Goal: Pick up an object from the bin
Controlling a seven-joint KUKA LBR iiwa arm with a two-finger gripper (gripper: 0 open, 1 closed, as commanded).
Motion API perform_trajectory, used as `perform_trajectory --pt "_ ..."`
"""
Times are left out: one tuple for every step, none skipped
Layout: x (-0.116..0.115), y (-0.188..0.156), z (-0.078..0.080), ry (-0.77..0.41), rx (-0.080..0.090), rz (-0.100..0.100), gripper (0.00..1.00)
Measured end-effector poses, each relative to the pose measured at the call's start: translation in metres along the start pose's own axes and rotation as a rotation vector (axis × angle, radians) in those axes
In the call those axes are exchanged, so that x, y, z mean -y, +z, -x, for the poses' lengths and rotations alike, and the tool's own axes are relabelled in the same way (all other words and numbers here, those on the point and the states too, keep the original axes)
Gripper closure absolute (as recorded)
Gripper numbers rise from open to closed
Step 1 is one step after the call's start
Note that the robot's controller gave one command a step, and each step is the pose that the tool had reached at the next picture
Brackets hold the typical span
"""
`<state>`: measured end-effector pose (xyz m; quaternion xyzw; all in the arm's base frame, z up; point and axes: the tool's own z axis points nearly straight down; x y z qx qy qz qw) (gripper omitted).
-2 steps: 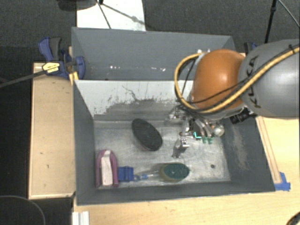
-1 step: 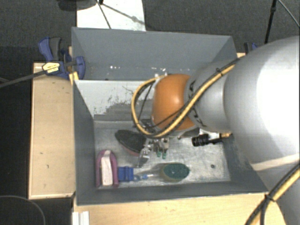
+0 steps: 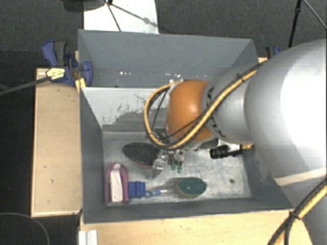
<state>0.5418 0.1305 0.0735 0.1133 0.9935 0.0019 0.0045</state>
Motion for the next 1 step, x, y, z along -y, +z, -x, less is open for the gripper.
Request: perform_trajectory --pt "-0.0001 -0.1269 -0.0103 -0.052 -0.001 0.000 1.00"
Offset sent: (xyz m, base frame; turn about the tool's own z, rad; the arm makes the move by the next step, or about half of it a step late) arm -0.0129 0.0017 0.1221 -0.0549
